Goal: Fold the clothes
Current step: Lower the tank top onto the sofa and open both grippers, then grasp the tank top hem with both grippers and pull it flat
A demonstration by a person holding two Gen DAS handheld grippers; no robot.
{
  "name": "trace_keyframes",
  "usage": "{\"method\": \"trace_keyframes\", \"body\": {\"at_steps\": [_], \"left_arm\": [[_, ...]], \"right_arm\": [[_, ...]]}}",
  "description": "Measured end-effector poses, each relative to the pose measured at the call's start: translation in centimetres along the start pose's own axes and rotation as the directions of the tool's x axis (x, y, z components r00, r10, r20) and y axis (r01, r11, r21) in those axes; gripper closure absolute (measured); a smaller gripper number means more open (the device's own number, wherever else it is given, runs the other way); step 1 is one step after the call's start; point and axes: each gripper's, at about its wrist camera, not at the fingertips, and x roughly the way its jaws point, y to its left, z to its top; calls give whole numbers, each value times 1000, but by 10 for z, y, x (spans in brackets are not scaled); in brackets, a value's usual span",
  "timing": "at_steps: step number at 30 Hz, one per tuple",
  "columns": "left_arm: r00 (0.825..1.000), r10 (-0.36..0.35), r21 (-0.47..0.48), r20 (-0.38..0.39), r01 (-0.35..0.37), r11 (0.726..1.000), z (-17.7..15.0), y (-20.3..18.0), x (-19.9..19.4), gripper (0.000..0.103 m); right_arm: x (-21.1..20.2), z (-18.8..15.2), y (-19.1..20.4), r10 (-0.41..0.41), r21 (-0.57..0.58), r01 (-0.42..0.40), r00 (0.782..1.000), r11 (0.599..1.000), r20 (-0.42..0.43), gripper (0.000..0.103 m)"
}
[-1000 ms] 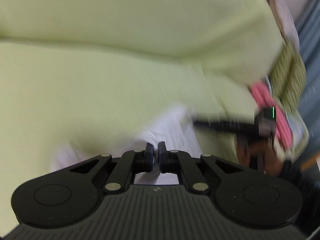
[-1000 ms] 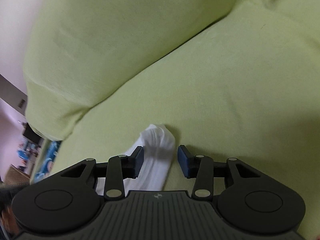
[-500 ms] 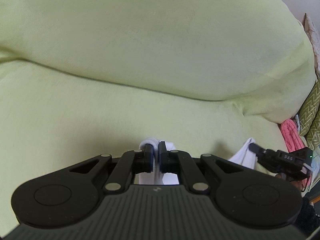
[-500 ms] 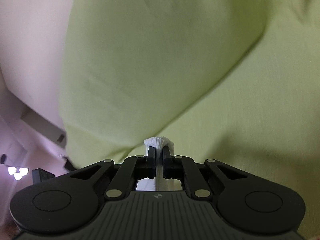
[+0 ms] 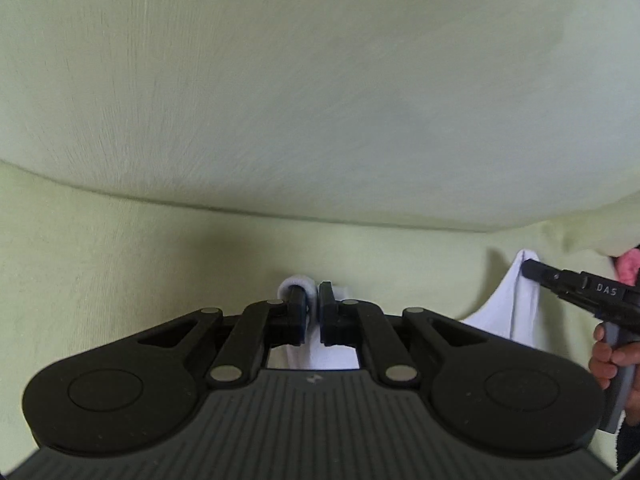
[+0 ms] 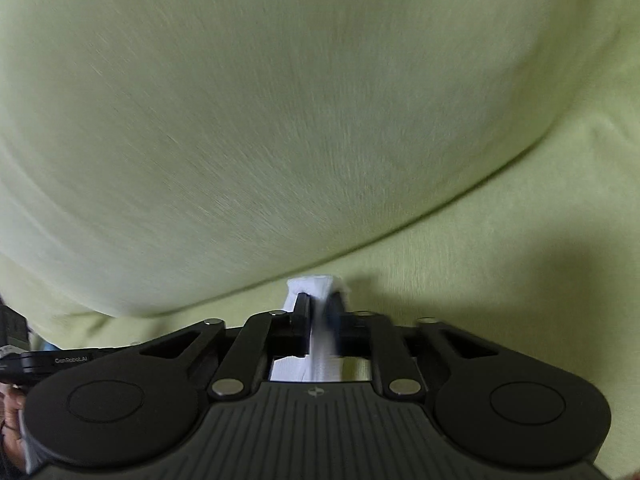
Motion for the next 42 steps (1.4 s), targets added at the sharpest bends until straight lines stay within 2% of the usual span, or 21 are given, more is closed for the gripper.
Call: {"method": "trace_keyframes", "body": {"at_steps": [1, 3, 4, 8, 11, 13, 15, 16, 18, 20, 22, 23, 24, 25, 26, 28, 34, 37, 39, 41, 42], "left_arm": [[1000, -3, 3, -7, 3, 1000, -1, 2, 0, 98], [1000, -22, 37, 7, 22, 999, -7, 2, -16, 87], [1000, -15, 70, 20, 14, 997, -13, -1, -30, 80], [993, 32, 208, 112, -55, 977, -62, -7, -114, 72], [982, 139, 283, 132, -171, 944, -110, -17, -156, 59], [962, 240, 310, 131, -269, 912, -146, -20, -173, 64], [962, 246, 345, 122, -273, 898, -189, -28, -193, 72], [966, 231, 381, 119, -259, 887, -214, -35, -205, 72], [970, 215, 482, 118, -245, 841, -264, -53, -224, 72], [967, 221, 590, 129, -254, 767, -317, -75, -238, 71], [958, 243, 690, 149, -277, 668, -360, -98, -240, 71], [954, 253, 728, 162, -289, 622, -377, -110, -237, 71], [949, 263, 744, 174, -302, 596, -388, -118, -231, 71], [944, 275, 748, 183, -316, 584, -396, -120, -228, 69], [939, 287, 746, 190, -328, 580, -401, -122, -225, 70], [933, 304, 729, 193, -343, 592, -398, -119, -215, 72], [913, 348, 717, 212, -387, 579, -396, -108, -201, 83], [903, 374, 729, 213, -402, 555, -398, -105, -199, 99], [888, 393, 719, 240, -434, 543, -398, -103, -197, 99], [884, 396, 685, 248, -449, 573, -392, -99, -201, 99], [886, 395, 658, 242, -449, 605, -386, -95, -205, 99]], "right_arm": [[-3, -2, 0, -18, 8, 18, 1000, 1000, 19, 67], [-15, -8, 0, -49, 12, 48, 996, 999, 71, 35], [-28, -11, 1, -64, -2, 65, 993, 998, 97, 32], [-115, -49, 2, -39, -110, 61, 981, 992, 192, 32], [-187, -108, 9, -44, -227, 88, 980, 970, 192, 32], [-226, -152, 17, -58, -292, 104, 985, 951, 161, 33], [-262, -200, 32, -63, -387, 111, 989, 915, 134, 38], [-277, -224, 39, -65, -441, 118, 989, 890, 133, 38], [-301, -263, 62, -69, -553, 128, 990, 823, 126, 42], [-315, -292, 93, -73, -668, 131, 991, 732, 114, 46], [-326, -316, 100, -101, -779, 151, 989, 609, 112, 52], [-325, -326, 105, -121, -807, 159, 987, 568, 110, 55], [-324, -335, 111, -141, -834, 166, 984, 526, 108, 61], [-323, -344, 116, -160, -858, 172, 981, 484, 107, 63], [-323, -352, 119, -164, -868, 175, 980, 464, 110, 63], [-323, -364, 125, -170, -882, 184, 978, 433, 121, 63], [-319, -373, 128, -174, -885, 192, 976, 423, 128, 63], [-310, -377, 124, -209, -888, 208, 969, 410, 130, 63], [-299, -384, 123, -243, -901, 227, 960, 371, 142, 63], [-288, -391, 124, -268, -916, 233, 952, 327, 147, 67], [-285, -394, 125, -265, -919, 242, 951, 312, 161, 68]]}}
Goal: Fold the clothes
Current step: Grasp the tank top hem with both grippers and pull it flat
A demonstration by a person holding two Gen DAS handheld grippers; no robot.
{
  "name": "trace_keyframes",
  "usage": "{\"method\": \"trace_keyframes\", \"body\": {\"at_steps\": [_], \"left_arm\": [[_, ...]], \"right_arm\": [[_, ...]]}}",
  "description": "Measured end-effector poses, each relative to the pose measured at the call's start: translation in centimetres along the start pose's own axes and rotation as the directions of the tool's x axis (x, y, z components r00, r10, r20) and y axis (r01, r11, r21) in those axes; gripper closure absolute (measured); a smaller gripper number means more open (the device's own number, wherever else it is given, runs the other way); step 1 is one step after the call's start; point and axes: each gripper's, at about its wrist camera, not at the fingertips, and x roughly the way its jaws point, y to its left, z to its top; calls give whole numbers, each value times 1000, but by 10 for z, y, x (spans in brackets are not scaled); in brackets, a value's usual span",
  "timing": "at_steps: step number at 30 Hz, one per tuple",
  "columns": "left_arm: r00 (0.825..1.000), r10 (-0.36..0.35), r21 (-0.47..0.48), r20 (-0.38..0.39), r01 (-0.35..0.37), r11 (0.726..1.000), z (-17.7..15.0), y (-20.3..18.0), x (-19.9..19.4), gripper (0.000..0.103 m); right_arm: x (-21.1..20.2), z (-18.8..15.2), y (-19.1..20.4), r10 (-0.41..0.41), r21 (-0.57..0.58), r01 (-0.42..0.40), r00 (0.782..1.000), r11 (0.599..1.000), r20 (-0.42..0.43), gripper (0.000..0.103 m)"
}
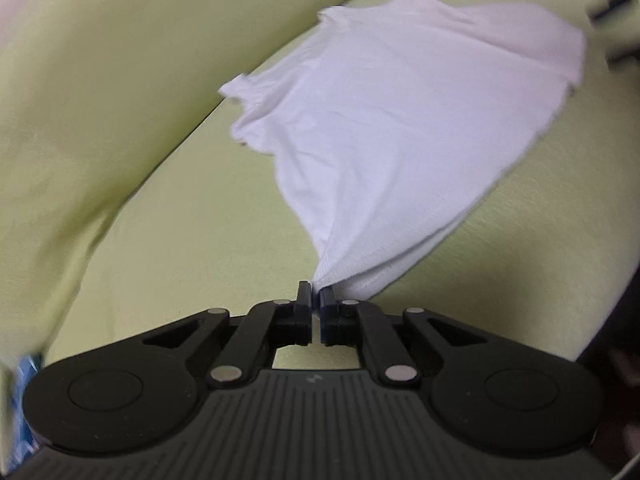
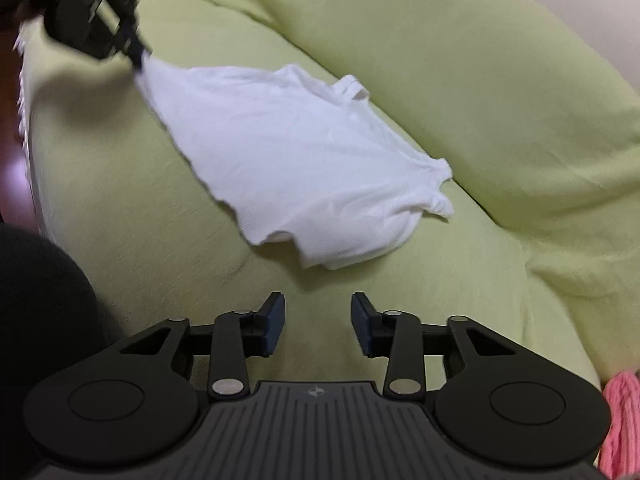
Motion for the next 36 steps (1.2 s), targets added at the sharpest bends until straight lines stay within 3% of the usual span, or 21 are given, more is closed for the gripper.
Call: {"method": "trace_keyframes", "body": {"at_steps": [4, 9, 13, 14, 15, 19, 23, 27, 31, 33, 34, 36], "left_arm": [[997, 66, -63, -27, -68, 996, -2, 23, 6, 99], [991, 121, -47, -58, -124, 991, -4, 31, 17, 99], [989, 131, -4, -64, -131, 991, -5, 19, 24, 99], [989, 132, 0, -68, -132, 991, -6, 16, 26, 99], [988, 135, 3, -70, -135, 991, -7, 15, 27, 99], [995, 92, -32, -50, -94, 995, -1, 20, 14, 99], [1000, 4, -103, 5, -3, 995, 9, 34, -19, 99], [995, -92, -134, 25, 94, 986, 7, 31, -43, 99], [990, -122, -102, -68, 115, 988, -6, 2, -30, 100], [987, -115, -79, -115, 106, 991, -16, -12, -20, 100], [988, -91, -63, -127, 84, 994, -21, -18, -18, 100], [990, -80, -73, -120, 71, 995, -25, -20, -23, 100]], "right_arm": [[11, 5, 10, -20, -6, 20, 999, 1000, 29, 69], [33, 20, 8, -83, 16, 83, 996, 996, 39, 72], [37, 18, 10, -73, -20, 74, 996, 997, 40, 72], [37, 16, 10, -75, -25, 76, 996, 997, 49, 83], [37, 15, 9, -73, -30, 75, 996, 997, 58, 103], [29, 21, -5, -129, -65, 135, 988, 989, 86, 103], [-18, 36, -37, -189, -117, 206, 972, 971, 142, 103], [-44, 30, -48, -153, -234, 162, 987, 959, 57, 103], [-8, -8, -22, -71, -309, 41, 994, 950, -88, 103], [5, -24, -9, -70, -318, 28, 990, 948, -119, 101], [9, -31, -3, -76, -320, 30, 988, 947, -131, 99], [6, -38, -3, -93, -266, 57, 988, 962, -125, 83]]}}
